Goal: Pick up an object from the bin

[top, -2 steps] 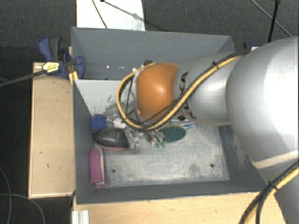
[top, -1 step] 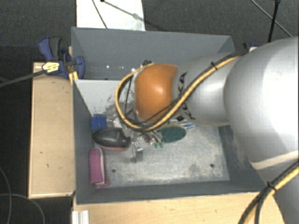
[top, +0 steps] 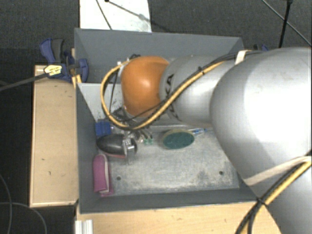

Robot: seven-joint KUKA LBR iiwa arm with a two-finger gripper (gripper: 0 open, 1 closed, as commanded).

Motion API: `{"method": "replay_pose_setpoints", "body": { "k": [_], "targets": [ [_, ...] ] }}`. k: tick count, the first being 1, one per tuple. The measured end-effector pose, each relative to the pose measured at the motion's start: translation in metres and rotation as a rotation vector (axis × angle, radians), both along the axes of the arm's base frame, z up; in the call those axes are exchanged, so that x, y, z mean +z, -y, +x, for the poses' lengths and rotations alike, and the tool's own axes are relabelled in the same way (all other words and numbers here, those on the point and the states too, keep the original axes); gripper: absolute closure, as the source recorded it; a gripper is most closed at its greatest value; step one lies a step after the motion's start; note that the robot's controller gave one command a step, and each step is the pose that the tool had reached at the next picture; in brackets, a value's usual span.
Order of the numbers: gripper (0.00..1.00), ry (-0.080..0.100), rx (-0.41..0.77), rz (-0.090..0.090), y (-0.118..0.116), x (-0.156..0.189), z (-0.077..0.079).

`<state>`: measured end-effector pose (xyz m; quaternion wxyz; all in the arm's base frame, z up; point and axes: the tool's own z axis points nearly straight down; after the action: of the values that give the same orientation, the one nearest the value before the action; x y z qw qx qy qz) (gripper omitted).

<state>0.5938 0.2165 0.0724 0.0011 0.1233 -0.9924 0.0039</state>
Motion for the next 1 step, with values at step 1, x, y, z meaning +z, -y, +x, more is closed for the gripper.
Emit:
{"method": "replay_pose_setpoints", "body": {
  "k": [1],
  "targets": [
    [1.00,0.001,-0.008,0.002,0.0015,0.0012,0.0000]
  ]
}}
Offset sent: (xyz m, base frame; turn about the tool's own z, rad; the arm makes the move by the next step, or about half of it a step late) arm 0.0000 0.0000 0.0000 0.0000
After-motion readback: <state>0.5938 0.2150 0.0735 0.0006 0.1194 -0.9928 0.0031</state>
